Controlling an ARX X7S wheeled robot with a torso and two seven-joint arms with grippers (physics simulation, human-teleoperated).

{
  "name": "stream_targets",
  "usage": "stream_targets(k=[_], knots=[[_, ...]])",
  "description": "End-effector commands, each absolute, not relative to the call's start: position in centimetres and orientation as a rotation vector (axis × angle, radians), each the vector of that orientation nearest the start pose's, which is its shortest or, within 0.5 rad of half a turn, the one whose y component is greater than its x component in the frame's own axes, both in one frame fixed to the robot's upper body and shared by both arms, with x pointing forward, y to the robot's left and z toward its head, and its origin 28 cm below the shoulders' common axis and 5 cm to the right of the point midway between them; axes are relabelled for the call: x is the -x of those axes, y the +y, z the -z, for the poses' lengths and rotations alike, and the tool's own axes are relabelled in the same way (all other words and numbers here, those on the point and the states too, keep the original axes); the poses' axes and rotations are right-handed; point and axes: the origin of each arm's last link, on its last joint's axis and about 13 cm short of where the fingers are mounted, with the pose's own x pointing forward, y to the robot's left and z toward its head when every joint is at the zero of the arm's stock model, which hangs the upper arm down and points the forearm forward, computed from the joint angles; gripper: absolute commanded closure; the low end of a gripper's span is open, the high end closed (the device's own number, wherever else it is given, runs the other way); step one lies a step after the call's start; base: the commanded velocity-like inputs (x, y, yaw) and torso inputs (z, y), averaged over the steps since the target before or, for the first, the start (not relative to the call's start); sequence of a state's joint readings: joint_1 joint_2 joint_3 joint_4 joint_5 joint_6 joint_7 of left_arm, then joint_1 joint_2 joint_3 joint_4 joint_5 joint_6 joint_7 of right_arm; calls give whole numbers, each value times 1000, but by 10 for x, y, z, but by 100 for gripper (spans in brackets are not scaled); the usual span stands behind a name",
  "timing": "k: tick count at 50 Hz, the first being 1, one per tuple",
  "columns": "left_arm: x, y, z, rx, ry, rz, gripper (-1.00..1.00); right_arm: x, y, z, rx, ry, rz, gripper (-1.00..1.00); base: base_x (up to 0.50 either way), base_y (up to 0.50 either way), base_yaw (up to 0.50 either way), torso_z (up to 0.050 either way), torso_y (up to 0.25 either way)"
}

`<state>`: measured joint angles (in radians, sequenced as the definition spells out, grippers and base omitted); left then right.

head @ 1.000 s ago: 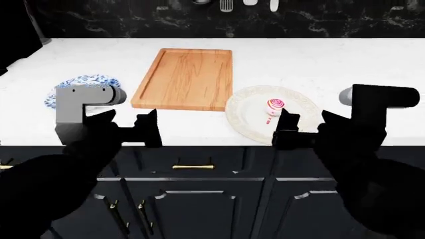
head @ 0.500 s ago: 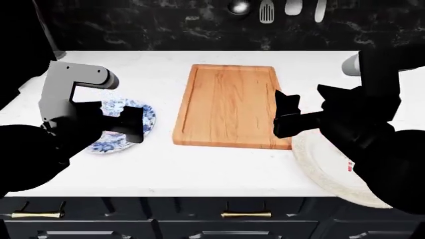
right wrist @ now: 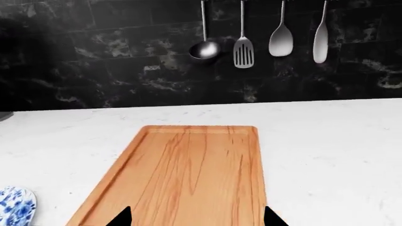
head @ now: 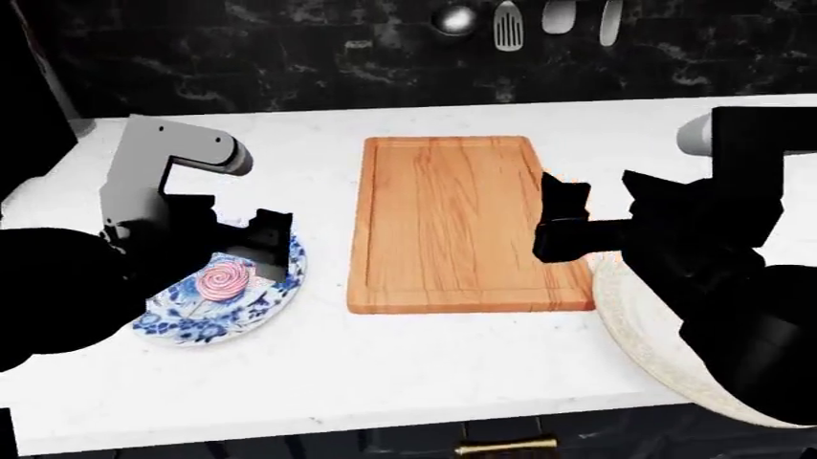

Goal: Move the dessert items from the plate to the tray.

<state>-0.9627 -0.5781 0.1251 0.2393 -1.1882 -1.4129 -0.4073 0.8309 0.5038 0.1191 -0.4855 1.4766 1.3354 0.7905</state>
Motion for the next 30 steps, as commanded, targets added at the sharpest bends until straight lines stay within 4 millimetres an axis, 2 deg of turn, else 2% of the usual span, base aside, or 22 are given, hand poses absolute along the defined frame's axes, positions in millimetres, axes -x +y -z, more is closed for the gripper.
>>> stream_targets(k=[1, 4, 7, 10, 12, 16, 24, 30], knots=[[-269, 267, -248, -102, 370, 294, -100, -231, -143, -251, -96, 129, -116, -100, 0, 0, -500, 0, 0], [-266, 268, -248, -98, 362, 286, -100, -232, -143, -246, -73, 122, -98, -100, 0, 0, -500, 0, 0], [-265, 268, -249, -88, 331, 284, -100, -235, -144, -247, -45, 86, -47, -100, -9, -82, 0, 0, 0], [-265, 271, -253, -87, 256, 262, -100, -240, -145, -247, 70, 1, 57, -100, 0, 0, 0, 0, 0], [-265, 272, -252, -97, 231, 261, -100, -239, -145, -245, 29, 45, 13, -100, 0, 0, 0, 0, 0], [-259, 268, -251, -104, 274, 315, -100, -235, -146, -246, -32, 72, -22, -100, 202, 467, 0, 0, 0], [-261, 264, -248, -133, 313, 354, -100, -231, -142, -249, -71, 55, -119, -100, 471, 381, 0, 0, 0], [-260, 265, -246, -140, 317, 350, -100, -229, -138, -250, -79, 86, -187, -100, 517, 125, 0, 0, 2]])
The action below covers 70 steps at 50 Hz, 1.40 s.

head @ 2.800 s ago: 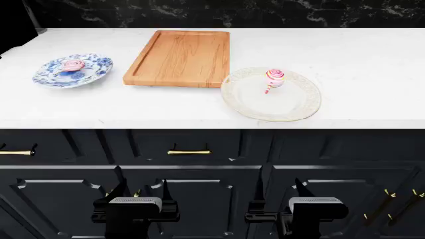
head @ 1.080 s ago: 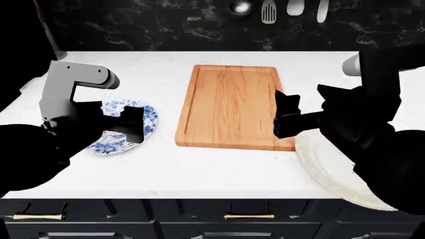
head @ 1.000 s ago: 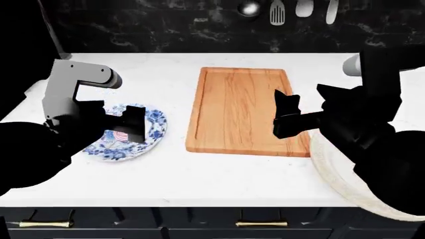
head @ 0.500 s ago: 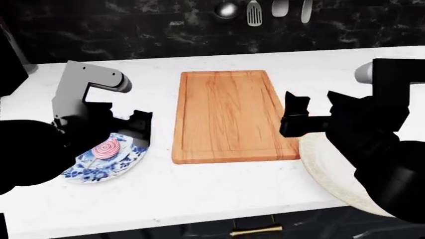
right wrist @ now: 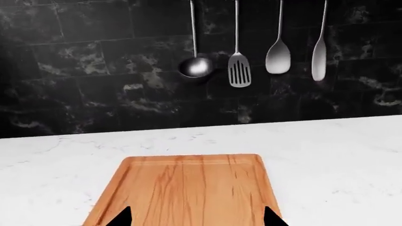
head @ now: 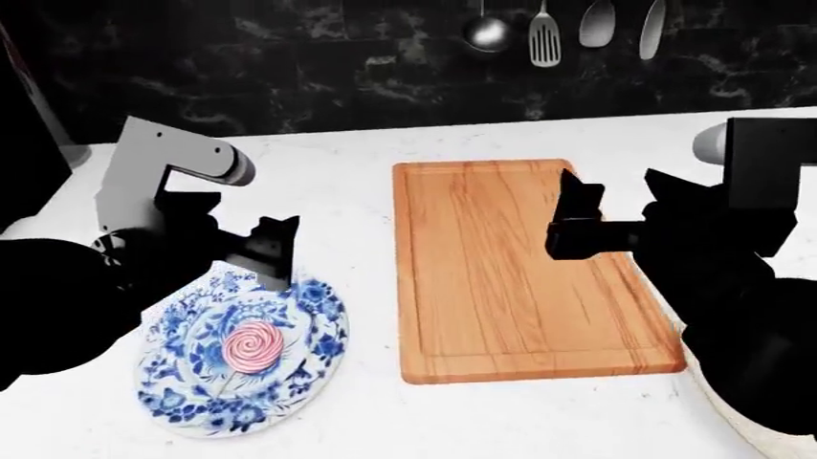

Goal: Move the dessert items from the plate to the tray.

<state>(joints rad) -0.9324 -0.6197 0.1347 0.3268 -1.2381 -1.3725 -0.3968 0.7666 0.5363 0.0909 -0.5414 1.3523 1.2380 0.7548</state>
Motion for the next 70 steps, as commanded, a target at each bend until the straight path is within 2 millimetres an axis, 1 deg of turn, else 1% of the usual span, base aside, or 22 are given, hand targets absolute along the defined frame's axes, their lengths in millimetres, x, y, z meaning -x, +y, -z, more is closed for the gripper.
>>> stream_targets(k=[1, 8, 11, 15, 22, 28, 34, 38, 41, 45, 48, 51, 54, 58, 60, 63, 66, 70], knots=[[-260, 266, -246, -141, 317, 350, -100, -229, -137, -248, -59, 104, -184, -100, 0, 0, 0, 0, 0], [-257, 268, -244, -157, 319, 344, -100, -232, -134, -247, -1, 167, -174, -100, 0, 0, 0, 0, 1], [-257, 268, -243, -158, 321, 346, -100, -233, -134, -247, -22, 178, -189, -100, 40, -5, 0, 0, 0], [-257, 269, -243, -155, 325, 341, -100, -231, -133, -248, -32, 177, -220, -100, 479, -219, 0, 0, 0], [-257, 268, -240, -171, 329, 347, -100, -228, -132, -246, -20, 184, -243, -100, 0, 0, 0, 0, 0], [-257, 270, -238, -162, 318, 333, -100, -230, -131, -246, -40, 204, -224, -100, 67, -306, 0, 0, 0], [-255, 270, -237, -156, 321, 332, -100, -231, -132, -246, -43, 208, -219, -100, 0, 0, 0, 0, 0], [-256, 270, -236, -157, 325, 332, -100, -229, -133, -246, -40, 224, -213, -100, -274, -242, 0, 0, 0], [-253, 271, -239, -157, 327, 333, -100, -222, -137, -250, -20, 267, -200, -100, 0, 0, 0, 0, 0], [-245, 275, -240, -150, 322, 318, -100, -199, -153, -267, -11, 309, -130, -100, 0, 0, 0, 0, 0], [-246, 276, -241, -144, 325, 318, -100, -189, -158, -272, -26, 331, -96, -100, 0, 0, 0, 0, 0], [-238, 279, -247, -97, 356, 306, -100, -188, -158, -274, -51, 310, -108, -100, 0, 0, 0, 0, 0], [-224, 286, -255, -38, 414, 285, -100, -195, -157, -281, -84, 245, -144, -100, 0, 0, 0, 0, 0], [-194, 304, -265, 26, 534, 202, -100, -212, -157, -297, -121, 90, -181, -100, 0, 0, 0, 0, 0], [-179, 310, -267, 62, 601, 187, -100, -218, -158, -308, -175, -22, -202, -100, 0, 0, 0, 0, 0], [-167, 315, -267, 84, 660, 149, -100, -224, -159, -323, -210, -127, -219, -100, 0, 0, 0, 0, 0], [-162, 318, -269, 109, 707, 138, -100, -232, -159, -322, -227, -154, -208, -100, 0, 0, 0, 0, 0], [-157, 320, -265, 140, 793, 144, -100, -244, -158, -310, -242, -149, -190, -100, 0, 0, 0, 0, 0]])
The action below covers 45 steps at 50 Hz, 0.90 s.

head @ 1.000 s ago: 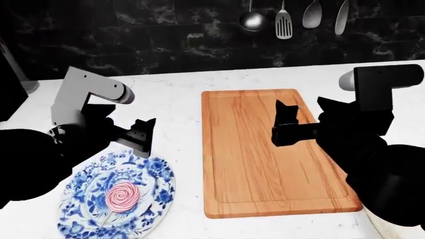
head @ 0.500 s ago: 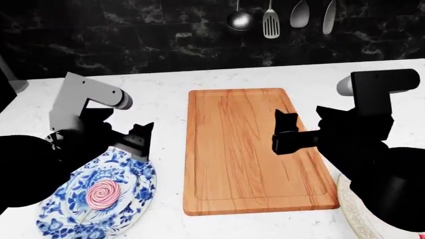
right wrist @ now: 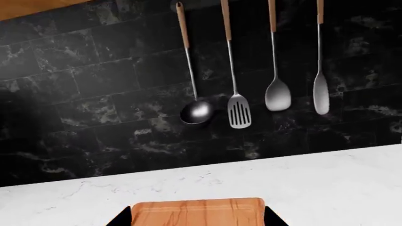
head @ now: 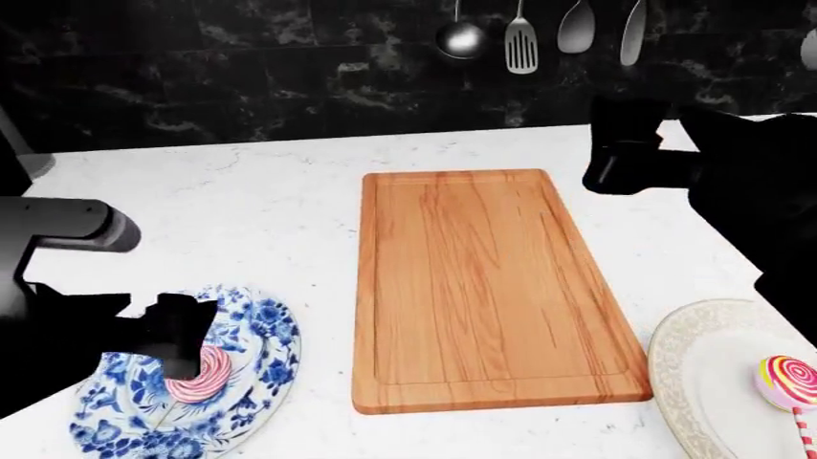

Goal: Move the dessert items from the plate to the tray.

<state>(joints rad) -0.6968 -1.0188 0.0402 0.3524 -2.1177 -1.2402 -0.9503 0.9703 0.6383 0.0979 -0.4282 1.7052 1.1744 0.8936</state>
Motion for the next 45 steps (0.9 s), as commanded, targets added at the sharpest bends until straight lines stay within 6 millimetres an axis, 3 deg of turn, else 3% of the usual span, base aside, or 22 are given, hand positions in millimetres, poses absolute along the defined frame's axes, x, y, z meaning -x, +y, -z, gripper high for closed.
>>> stream_targets(k=[1, 4, 9, 16, 26, 36, 45], knots=[[-156, 320, -259, 152, 832, 148, -100, -248, -157, -305, -249, -142, -194, -100, 0, 0, 0, 0, 0], [-156, 320, -253, 166, 874, 145, -100, -259, -155, -294, -261, -121, -203, -100, 0, 0, 0, 0, 0], [-170, 323, -262, 155, 845, 121, -100, -265, -156, -284, -275, -99, -204, -100, 0, 0, 0, 0, 0], [-194, 323, -260, 70, 829, 88, -100, -265, -158, -275, -292, -72, -189, -100, 0, 0, 0, 0, 0], [-219, 307, -246, 8, 823, 196, -100, -263, -159, -269, -287, -39, -176, -100, 0, 0, 0, 0, 0], [-223, 301, -242, -4, 829, 235, -100, -264, -157, -268, -287, -33, -184, -100, 0, 0, 0, 0, 0], [-220, 290, -252, -50, 838, 292, -100, -266, -157, -265, -298, -25, -188, -100, 0, 0, 0, 0, 0]])
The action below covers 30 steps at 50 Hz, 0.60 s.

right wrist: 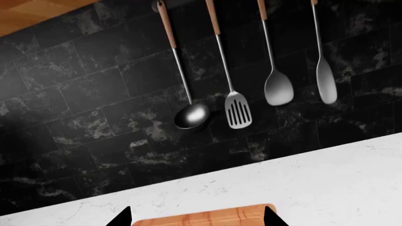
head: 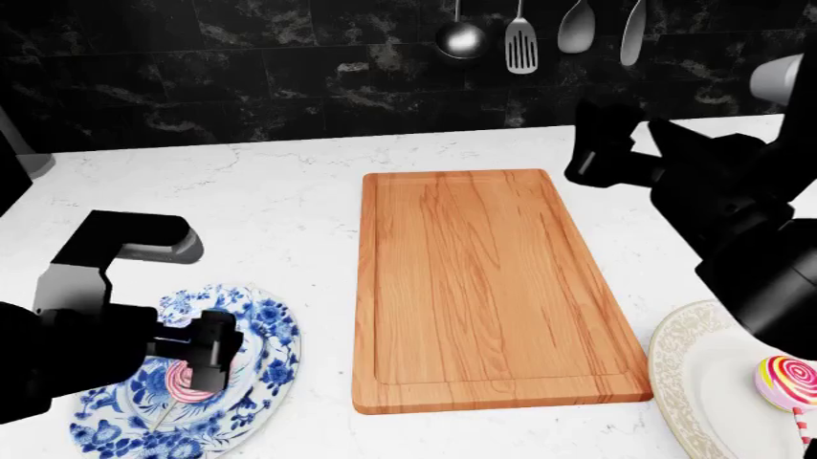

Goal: Move the dessert items from the plate to the tray.

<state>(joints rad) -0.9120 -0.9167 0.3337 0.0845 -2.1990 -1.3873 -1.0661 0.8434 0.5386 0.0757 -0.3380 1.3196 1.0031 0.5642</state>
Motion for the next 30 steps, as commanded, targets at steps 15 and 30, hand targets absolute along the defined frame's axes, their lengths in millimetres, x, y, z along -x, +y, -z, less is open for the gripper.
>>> stream_targets(k=[15, 30], knots=[[-177, 297, -297, 4, 1017, 247, -100, -278, -154, -257, -343, -16, -228, -100, 0, 0, 0, 0, 0], [-190, 301, -286, -53, 989, 206, -100, -277, -153, -248, -355, -6, -244, -100, 0, 0, 0, 0, 0]])
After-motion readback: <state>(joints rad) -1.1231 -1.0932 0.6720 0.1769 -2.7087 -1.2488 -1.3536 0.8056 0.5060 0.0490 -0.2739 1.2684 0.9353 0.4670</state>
